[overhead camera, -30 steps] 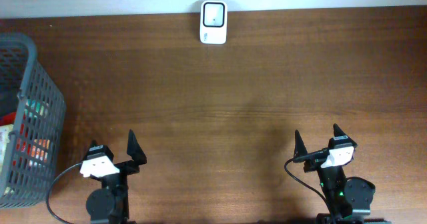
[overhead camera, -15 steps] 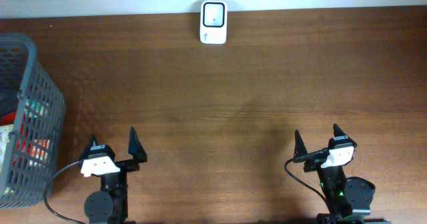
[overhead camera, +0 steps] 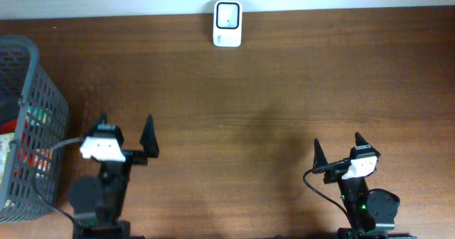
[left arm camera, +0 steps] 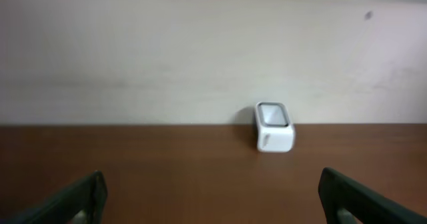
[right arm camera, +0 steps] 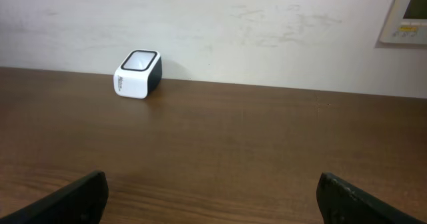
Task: Scan the item barcode
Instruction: 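Raise the left arm and swing it over the grey basket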
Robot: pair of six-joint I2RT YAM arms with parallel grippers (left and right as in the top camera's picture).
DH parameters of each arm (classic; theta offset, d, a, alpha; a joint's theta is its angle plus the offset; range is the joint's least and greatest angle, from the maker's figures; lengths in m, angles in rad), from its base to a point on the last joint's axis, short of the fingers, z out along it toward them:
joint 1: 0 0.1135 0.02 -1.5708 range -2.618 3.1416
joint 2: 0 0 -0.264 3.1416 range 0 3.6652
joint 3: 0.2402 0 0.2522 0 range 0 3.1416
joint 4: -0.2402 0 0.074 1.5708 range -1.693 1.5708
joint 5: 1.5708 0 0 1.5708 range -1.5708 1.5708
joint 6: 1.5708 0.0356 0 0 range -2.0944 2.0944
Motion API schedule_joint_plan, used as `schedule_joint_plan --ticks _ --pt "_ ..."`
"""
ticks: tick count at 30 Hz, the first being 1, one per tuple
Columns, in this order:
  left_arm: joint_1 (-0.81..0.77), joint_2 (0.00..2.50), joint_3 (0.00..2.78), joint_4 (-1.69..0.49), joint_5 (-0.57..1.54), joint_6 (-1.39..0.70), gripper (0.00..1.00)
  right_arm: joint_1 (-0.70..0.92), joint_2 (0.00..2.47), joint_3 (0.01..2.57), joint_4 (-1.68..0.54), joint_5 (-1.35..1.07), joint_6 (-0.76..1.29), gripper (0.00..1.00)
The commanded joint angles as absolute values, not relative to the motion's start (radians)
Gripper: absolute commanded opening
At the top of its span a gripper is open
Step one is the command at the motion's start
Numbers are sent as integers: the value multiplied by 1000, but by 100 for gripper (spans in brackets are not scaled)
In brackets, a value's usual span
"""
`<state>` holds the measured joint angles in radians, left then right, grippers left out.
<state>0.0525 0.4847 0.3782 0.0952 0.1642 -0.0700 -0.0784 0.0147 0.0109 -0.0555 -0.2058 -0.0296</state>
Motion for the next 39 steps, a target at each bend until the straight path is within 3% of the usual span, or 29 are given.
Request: schedule_joint_plan --ticks 1,11,24,39 --pt "48 599 513 92 265 -51 99 -72 6 6 -61 -198 -25 99" --pt "48 833 763 7 296 -51 99 -72 6 6 -61 -198 -25 99" --pt "46 1058 1112 -282 319 -6 99 -72 6 6 -61 -198 -25 99" --pt "1 1124 1432 -600 318 104 99 -72 6 6 -61 -198 -25 99"
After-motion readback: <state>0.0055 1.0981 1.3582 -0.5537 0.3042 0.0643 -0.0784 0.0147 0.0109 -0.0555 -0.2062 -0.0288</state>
